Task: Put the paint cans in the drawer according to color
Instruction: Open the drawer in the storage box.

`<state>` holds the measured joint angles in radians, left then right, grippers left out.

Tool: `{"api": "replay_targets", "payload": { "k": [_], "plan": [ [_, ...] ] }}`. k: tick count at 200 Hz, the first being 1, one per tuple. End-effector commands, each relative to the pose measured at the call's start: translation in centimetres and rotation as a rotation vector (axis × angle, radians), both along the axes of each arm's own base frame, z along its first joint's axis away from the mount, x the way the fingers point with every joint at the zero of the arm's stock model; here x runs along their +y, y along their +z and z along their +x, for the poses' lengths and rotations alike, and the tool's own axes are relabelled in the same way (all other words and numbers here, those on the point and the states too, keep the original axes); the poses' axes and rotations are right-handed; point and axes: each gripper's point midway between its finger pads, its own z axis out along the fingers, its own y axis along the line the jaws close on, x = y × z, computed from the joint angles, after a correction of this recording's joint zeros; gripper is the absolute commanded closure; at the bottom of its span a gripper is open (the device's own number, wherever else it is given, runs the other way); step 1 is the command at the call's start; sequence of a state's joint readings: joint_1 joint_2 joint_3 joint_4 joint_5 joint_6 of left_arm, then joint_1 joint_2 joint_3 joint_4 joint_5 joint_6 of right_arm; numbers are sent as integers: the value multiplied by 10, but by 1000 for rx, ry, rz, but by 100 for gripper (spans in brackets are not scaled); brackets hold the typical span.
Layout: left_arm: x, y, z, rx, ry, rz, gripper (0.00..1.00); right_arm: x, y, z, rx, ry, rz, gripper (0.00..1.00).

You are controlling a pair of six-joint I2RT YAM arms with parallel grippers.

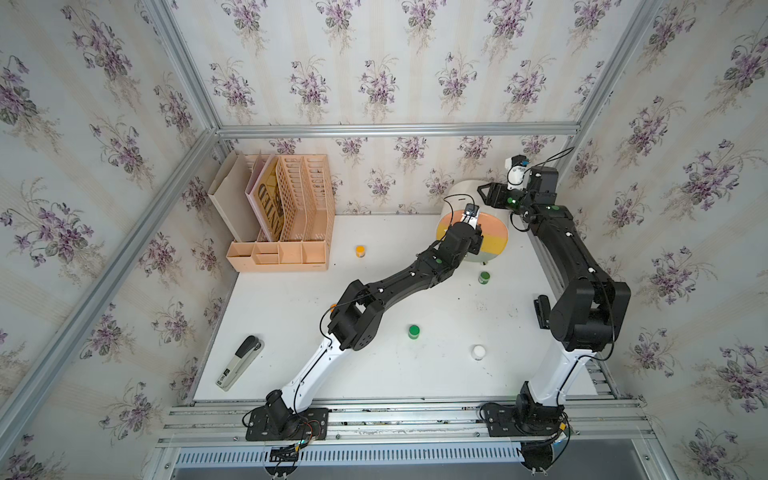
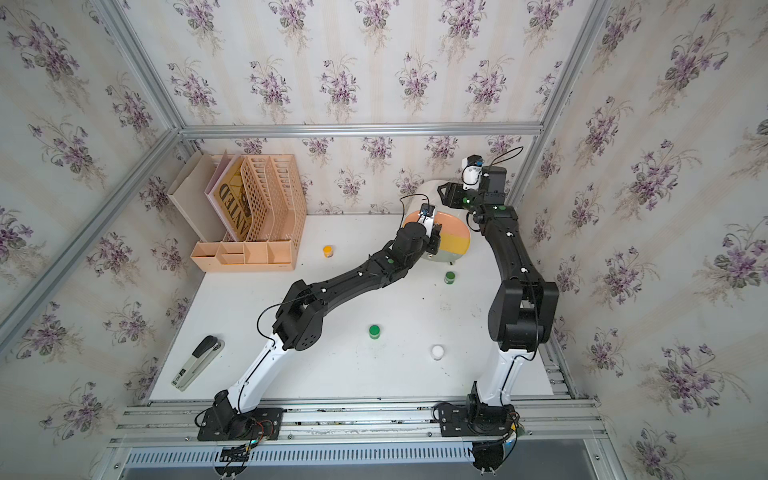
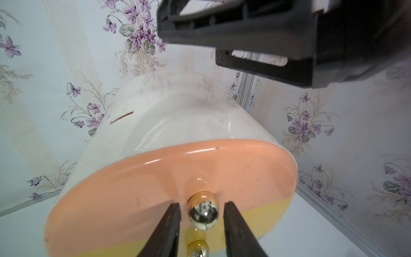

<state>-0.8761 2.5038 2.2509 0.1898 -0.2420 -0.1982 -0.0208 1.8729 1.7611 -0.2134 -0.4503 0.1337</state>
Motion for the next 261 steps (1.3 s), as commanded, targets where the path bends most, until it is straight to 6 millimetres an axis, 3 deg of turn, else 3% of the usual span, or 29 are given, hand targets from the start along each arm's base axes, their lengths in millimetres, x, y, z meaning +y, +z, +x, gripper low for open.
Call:
{"api": "replay_targets", "payload": {
  "k": [1, 125, 168, 206, 261],
  "plan": [
    [0, -3, 2, 5, 13, -8, 63, 0, 2, 3, -15, 5, 1, 34],
    [0, -5, 6, -8, 32, -5, 71, 2, -5, 2, -4, 18, 9, 36],
    [0, -1, 7, -24, 31, -4, 71, 3, -5, 1, -5, 25, 13, 37],
    [-1, 3, 8, -35, 30, -11, 64, 4, -7, 1, -2, 30, 15, 38],
    [-3, 2, 10, -37, 26, -10, 69, 4, -7, 0, -4, 33, 16, 39]
  ]
}}
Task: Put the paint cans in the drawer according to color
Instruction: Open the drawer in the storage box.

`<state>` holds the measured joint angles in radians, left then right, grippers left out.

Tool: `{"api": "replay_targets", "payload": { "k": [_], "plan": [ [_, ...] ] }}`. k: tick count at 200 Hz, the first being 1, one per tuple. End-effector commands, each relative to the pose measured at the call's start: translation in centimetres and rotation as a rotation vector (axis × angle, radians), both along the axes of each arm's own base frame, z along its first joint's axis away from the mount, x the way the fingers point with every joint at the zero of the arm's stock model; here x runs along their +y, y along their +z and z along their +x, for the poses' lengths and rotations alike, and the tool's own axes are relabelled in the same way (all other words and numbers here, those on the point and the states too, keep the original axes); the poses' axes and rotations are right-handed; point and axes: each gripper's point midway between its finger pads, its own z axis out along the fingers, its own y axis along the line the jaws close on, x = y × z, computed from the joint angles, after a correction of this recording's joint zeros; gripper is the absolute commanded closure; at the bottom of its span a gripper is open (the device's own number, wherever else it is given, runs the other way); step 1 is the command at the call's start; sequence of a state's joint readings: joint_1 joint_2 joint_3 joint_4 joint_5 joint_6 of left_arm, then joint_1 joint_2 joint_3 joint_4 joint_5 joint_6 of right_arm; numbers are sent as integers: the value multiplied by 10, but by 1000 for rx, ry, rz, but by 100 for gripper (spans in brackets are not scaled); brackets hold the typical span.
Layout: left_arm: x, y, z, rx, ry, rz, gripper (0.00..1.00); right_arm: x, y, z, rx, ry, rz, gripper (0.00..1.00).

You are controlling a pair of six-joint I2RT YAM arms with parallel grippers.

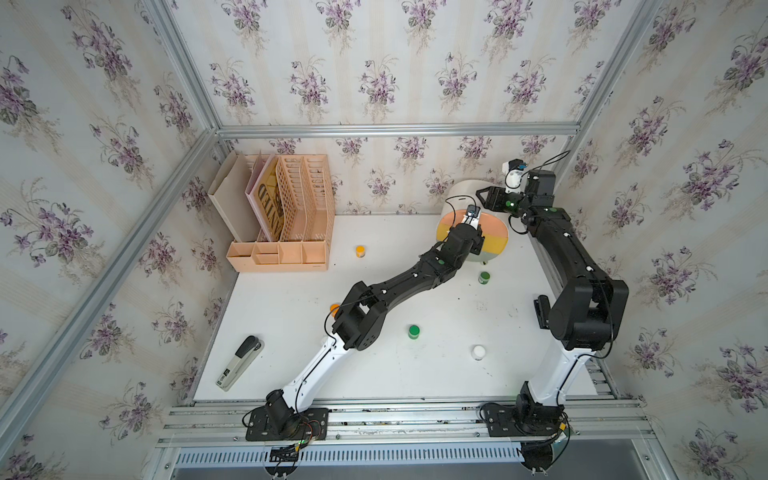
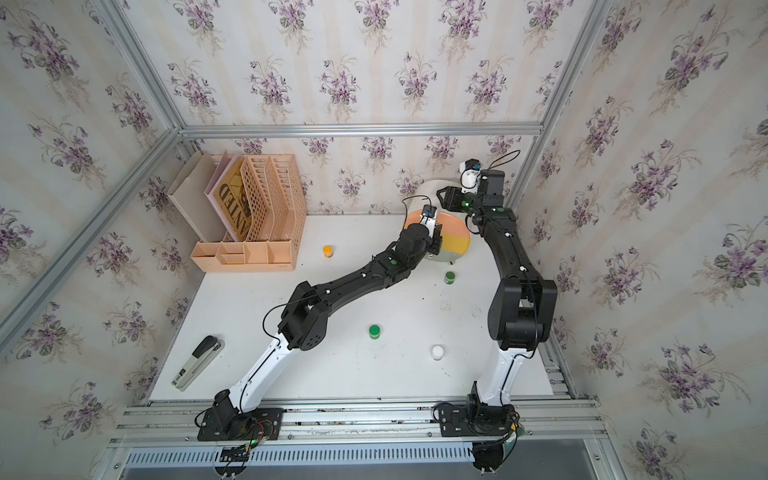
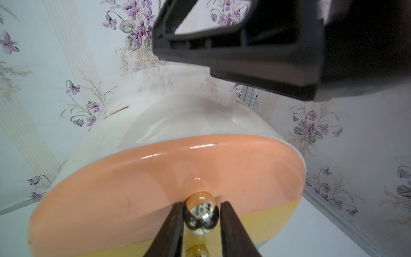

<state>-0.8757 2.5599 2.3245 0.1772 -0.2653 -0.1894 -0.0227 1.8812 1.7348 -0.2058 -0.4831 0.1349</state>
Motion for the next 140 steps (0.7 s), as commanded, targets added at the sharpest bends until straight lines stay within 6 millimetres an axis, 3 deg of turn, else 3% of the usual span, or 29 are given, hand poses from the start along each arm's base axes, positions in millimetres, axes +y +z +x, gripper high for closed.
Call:
{"api": "replay_targets", "payload": {
  "k": [1, 69, 140],
  "plan": [
    [0, 8, 2, -26, 4, -16, 69, 0, 7, 2, -31, 4, 2, 39],
    [11, 10, 0, -20, 16, -1, 79, 1, 6, 2, -30, 7, 4, 41],
    [25, 11, -14, -14, -7, 23, 83, 2, 4, 2, -28, 11, 19, 41]
  ]
}}
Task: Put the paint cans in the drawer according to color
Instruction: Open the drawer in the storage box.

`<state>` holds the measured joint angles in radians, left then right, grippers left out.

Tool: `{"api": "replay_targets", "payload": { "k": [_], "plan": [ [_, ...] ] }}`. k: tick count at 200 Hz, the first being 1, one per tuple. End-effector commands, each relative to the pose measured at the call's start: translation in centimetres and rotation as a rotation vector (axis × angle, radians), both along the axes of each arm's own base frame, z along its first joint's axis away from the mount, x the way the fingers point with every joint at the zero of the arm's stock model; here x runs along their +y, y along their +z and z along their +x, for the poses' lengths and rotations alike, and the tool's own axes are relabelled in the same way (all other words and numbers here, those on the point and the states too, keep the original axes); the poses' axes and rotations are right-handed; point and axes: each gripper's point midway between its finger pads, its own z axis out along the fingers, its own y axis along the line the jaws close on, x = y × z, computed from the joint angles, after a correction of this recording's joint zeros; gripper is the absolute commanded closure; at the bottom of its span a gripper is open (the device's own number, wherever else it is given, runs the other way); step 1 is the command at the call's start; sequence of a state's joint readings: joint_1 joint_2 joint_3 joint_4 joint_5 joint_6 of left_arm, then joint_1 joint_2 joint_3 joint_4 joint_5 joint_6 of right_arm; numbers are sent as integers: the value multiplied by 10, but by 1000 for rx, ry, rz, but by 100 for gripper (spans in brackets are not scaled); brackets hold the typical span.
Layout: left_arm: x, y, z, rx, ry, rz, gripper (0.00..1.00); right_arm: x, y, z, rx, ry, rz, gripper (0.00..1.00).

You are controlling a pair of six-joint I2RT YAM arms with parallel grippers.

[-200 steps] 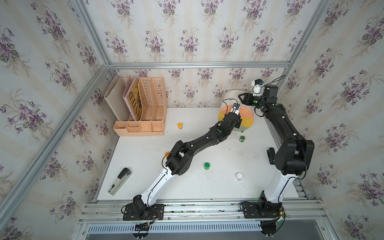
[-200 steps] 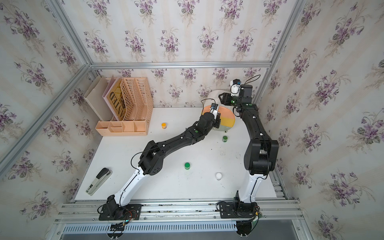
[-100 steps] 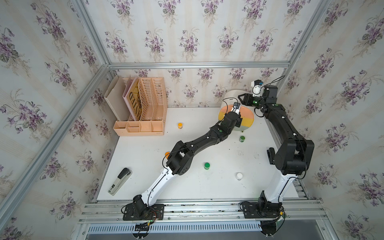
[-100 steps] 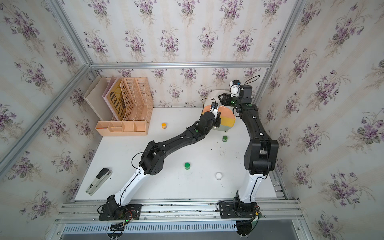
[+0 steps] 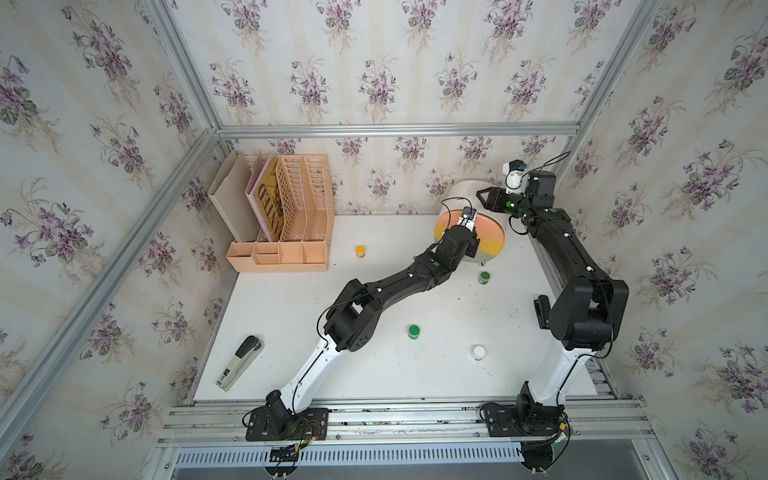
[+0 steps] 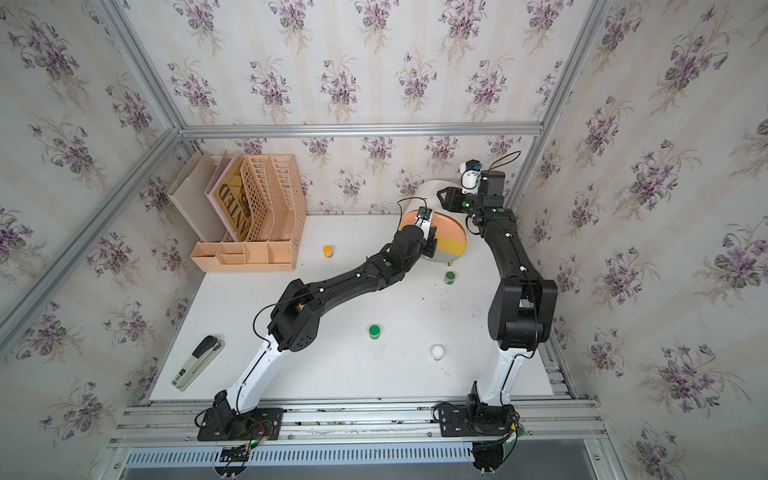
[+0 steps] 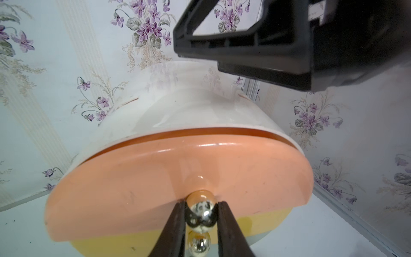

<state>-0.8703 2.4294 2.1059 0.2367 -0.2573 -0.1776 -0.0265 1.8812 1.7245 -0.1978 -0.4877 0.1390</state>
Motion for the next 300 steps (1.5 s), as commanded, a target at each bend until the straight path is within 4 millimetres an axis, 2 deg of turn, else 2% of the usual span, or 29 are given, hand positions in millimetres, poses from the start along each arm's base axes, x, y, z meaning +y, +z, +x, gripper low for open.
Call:
{"api": "replay_targets", "payload": {
  "k": [1, 130, 274, 289, 300],
  "plan": [
    [6, 12, -2, -28, -5, -8, 83, 3, 6, 3, -30, 12, 13, 41],
    [35, 17, -45, 7, -124, 11, 83, 4, -2, 3, -17, 16, 11, 41],
    [56, 9, -66, 40, -143, 21, 85, 3, -3, 1, -15, 14, 2, 42],
    [55, 8, -66, 41, -146, 25, 81, 3, -2, 0, -15, 16, 3, 42],
    [55, 8, -66, 43, -148, 26, 64, 3, -3, 0, -13, 16, 3, 42]
  ]
}}
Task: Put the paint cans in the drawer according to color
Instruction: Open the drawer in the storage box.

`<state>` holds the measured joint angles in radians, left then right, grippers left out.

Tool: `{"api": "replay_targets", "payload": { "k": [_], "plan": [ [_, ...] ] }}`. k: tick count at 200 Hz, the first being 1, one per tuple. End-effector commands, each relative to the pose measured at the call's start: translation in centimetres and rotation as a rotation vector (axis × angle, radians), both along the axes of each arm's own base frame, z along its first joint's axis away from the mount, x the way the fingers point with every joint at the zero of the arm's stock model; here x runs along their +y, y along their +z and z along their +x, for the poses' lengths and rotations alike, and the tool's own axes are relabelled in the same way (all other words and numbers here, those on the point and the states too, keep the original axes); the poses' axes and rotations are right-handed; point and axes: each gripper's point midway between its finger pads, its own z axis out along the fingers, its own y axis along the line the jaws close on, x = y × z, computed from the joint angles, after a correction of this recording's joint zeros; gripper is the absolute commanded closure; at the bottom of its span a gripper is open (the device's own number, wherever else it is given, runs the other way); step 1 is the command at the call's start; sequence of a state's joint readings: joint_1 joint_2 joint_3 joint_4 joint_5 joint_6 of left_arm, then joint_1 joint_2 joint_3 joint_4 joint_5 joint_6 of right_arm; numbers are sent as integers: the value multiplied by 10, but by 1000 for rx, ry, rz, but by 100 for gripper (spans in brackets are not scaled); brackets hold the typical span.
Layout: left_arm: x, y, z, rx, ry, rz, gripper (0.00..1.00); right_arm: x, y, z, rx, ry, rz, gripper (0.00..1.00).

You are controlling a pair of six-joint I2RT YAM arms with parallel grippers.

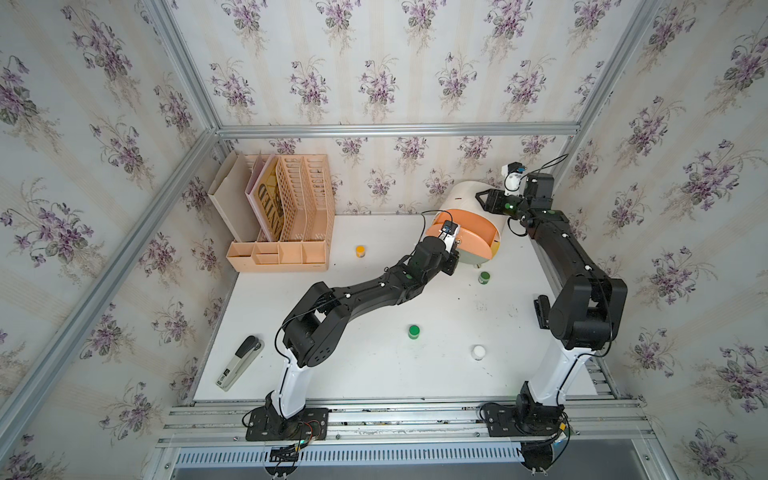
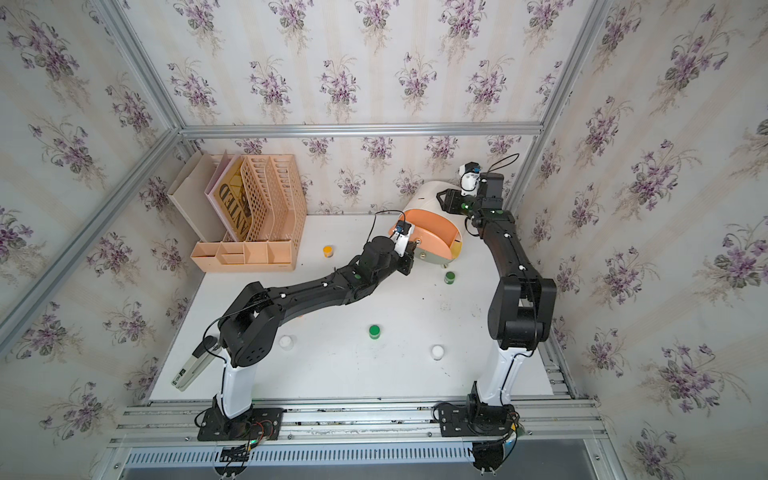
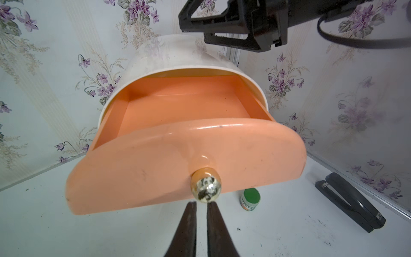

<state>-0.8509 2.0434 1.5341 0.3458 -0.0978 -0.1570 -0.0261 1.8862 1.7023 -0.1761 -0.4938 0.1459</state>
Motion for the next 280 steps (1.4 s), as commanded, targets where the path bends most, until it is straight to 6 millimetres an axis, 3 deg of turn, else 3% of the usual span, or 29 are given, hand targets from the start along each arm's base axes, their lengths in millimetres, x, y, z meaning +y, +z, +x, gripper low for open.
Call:
{"api": "replay_targets", "payload": {
  "k": [1, 30, 82, 177, 280],
  "plan": [
    [-2, 10, 1, -18, -7, -29, 64, 2, 5, -1, -23, 12, -5, 42],
    [-5, 11, 3, -21, -10, -32, 60, 2, 6, -1, -23, 13, -4, 42],
    [-14, 9, 12, -21, -3, -35, 62, 2, 6, -1, -23, 14, -4, 42],
    [-14, 6, 21, -26, 29, -22, 82, 2, 4, -1, -20, 13, -6, 42],
    [3, 4, 3, -10, 20, -18, 88, 1, 4, -2, -18, 11, -3, 43]
  ]
}}
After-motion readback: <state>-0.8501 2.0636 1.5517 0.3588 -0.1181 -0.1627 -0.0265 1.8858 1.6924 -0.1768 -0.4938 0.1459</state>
